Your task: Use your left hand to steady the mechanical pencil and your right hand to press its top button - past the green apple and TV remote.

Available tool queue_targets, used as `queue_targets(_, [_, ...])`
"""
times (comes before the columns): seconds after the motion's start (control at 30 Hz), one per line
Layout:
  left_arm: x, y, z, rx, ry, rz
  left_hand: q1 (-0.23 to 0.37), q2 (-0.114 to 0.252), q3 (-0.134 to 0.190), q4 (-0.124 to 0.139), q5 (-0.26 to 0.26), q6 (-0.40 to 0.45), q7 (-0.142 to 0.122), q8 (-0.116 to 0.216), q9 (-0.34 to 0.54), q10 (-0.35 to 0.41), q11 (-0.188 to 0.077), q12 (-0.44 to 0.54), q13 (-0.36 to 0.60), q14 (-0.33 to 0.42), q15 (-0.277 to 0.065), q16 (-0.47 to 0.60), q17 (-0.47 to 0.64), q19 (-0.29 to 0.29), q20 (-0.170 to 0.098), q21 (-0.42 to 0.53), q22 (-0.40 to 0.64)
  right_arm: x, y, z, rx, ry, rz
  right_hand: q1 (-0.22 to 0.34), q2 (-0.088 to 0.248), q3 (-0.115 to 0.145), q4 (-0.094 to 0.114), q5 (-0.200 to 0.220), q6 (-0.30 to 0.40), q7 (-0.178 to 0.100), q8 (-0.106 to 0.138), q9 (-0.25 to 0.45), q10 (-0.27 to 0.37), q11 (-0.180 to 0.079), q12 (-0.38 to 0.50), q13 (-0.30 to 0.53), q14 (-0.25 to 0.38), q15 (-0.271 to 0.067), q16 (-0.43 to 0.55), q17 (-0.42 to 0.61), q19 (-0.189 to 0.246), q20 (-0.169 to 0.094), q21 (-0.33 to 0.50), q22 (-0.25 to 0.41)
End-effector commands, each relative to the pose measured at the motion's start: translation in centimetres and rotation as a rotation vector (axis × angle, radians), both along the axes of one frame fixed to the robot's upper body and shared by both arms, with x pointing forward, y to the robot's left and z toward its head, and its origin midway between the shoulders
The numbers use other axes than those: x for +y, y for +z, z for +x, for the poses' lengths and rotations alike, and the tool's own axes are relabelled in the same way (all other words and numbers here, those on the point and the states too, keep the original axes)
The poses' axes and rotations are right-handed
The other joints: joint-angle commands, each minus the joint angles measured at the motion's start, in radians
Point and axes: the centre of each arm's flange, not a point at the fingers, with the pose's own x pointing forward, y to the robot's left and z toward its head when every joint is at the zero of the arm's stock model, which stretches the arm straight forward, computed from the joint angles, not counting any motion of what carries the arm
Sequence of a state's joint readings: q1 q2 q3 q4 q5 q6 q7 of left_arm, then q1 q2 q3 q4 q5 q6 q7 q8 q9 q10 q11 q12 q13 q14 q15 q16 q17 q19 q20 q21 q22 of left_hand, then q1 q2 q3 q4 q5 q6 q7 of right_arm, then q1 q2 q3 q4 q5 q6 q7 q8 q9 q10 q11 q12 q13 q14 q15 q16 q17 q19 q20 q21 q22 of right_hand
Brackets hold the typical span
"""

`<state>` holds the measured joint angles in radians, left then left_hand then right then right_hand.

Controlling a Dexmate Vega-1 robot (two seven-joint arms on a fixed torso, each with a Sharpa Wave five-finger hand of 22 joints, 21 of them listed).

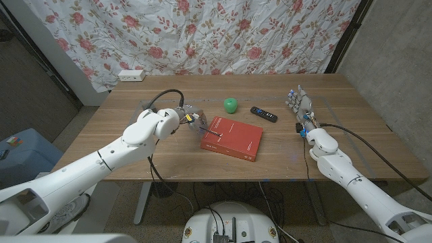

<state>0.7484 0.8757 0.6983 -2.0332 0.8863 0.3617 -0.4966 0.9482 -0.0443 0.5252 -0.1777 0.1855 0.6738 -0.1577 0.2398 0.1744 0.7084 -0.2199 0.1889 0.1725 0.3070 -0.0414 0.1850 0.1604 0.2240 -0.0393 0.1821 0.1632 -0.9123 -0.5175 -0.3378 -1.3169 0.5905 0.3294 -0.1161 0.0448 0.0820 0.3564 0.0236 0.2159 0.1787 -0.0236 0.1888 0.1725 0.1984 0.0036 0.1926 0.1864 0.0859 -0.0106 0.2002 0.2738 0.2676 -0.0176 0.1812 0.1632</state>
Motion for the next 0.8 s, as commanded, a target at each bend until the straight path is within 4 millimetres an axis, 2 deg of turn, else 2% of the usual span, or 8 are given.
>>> queue_targets(0.03, [0.19,-0.26,0.17,-0.004,-0.011,-0.015,0.025,0.004,-0.008,0.0,0.003,0.033,0.001,0.004,0.004,0.03,-0.001,0.007,0.0,0.018,-0.149,0.001,0.003,0.018,-0.135,0.009,0.003,0.23,-0.03,0.03,-0.001,-0.004,0.001,-0.012,0.005,0.001,0.005,0.005,0.011,0.001,0.007,0.002,0.012,0.001,0.006,0.002,0.004,0.003,0.005,-0.001,0.004,0.004,0.006,0.003])
queue_targets(0.3, [0.19,-0.54,0.26,-0.013,-0.011,-0.03,0.052,0.015,-0.018,0.001,0.002,0.091,0.015,0.009,0.004,0.084,0.0,0.011,0.0,0.041,-0.156,0.001,0.004,0.039,-0.142,0.011,0.003,0.41,-0.16,0.0,-0.005,-0.007,0.009,-0.013,0.005,0.001,0.006,0.005,0.019,0.0,0.007,0.002,0.015,0.001,0.006,0.002,0.007,0.003,0.006,-0.003,0.007,0.006,0.007,0.003])
queue_targets(0.7, [0.03,-0.8,0.36,-0.051,-0.011,-0.029,0.085,0.025,-0.038,0.001,0.001,0.158,0.021,0.007,0.005,0.152,-0.001,0.012,0.001,0.08,-0.163,0.001,0.005,0.082,-0.139,0.015,0.002,0.46,-0.17,-0.04,-0.01,-0.011,0.007,-0.014,0.005,0.002,0.008,0.005,0.032,-0.003,0.01,0.002,0.021,0.0,0.007,0.002,0.011,0.002,0.008,-0.006,0.01,0.007,0.007,0.003])
queue_targets(0.8, [-0.08,-0.89,0.46,-0.057,-0.019,-0.021,0.098,0.029,-0.045,0.001,0.0,0.186,0.021,0.007,0.006,0.169,-0.002,0.009,0.0,0.094,-0.168,0.0,0.005,0.106,-0.128,0.019,0.003,0.44,-0.17,-0.04,-0.01,-0.009,0.012,-0.015,0.005,0.002,0.008,0.005,0.034,-0.002,0.01,0.002,0.022,0.0,0.007,0.002,0.012,0.003,0.008,-0.007,0.01,0.007,0.007,0.003])
